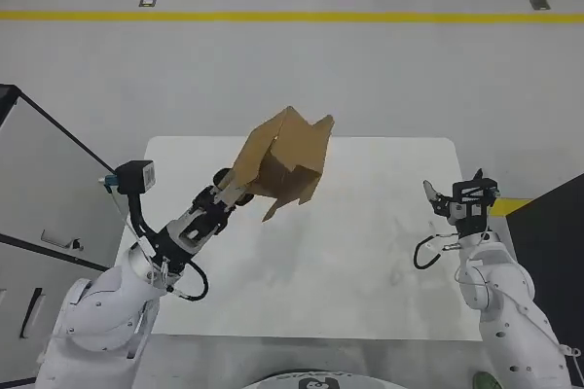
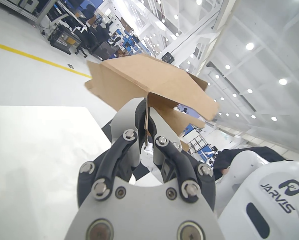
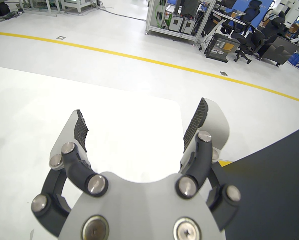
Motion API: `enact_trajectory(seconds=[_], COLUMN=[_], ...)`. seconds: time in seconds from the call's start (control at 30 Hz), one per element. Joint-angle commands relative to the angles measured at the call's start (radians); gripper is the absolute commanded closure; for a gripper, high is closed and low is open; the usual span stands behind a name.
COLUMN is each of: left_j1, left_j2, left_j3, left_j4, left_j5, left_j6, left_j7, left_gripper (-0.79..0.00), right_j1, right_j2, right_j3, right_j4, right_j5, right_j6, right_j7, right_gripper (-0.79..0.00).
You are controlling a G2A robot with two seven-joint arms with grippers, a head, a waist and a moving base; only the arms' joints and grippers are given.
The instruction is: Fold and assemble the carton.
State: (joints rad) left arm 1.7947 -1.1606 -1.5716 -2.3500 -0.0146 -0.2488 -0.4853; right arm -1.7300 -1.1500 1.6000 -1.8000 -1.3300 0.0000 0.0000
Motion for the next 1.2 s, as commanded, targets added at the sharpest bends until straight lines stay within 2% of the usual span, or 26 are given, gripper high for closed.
enact_trajectory(seconds=[0.0, 0.17, 0.47, 0.67, 0.87, 1.1, 1.17], left_j1=[-0.005, -0.013, -0.019, -0.016, -0.016, -0.024, -0.025], left_j2=[0.001, 0.003, 0.006, 0.007, 0.008, 0.009, 0.010], left_j3=[-0.009, -0.029, -0.047, -0.044, -0.047, -0.043, -0.044], left_j4=[0.000, 0.001, 0.002, 0.001, 0.009, 0.019, 0.019], left_j5=[-0.058, -0.140, -0.124, 0.042, 0.354, 0.644, 0.663], left_j6=[0.016, 0.035, -0.001, -0.102, -0.254, -0.416, -0.422], left_j7=[-0.016, -0.042, -0.044, -0.024, 0.053, 0.151, 0.153], left_gripper=[0.000, 0.000, 0.000, 0.000, 0.000, 0.000, 0.000], right_j1=[0.000, 0.000, 0.000, 0.000, 0.000, 0.000, 0.000], right_j2=[0.000, 0.000, 0.000, 0.000, 0.000, 0.000, 0.000], right_j3=[0.000, 0.000, 0.000, 0.000, 0.000, 0.000, 0.000], right_j4=[0.000, 0.000, 0.000, 0.000, 0.000, 0.000, 0.000], right_j5=[0.000, 0.000, 0.000, 0.000, 0.000, 0.000, 0.000], right_j6=[0.000, 0.000, 0.000, 0.000, 0.000, 0.000, 0.000], right_j7=[0.000, 0.000, 0.000, 0.000, 0.000, 0.000, 0.000], right_gripper=[-0.785, -0.785, -0.785, -0.785, -0.785, -0.785, -0.785])
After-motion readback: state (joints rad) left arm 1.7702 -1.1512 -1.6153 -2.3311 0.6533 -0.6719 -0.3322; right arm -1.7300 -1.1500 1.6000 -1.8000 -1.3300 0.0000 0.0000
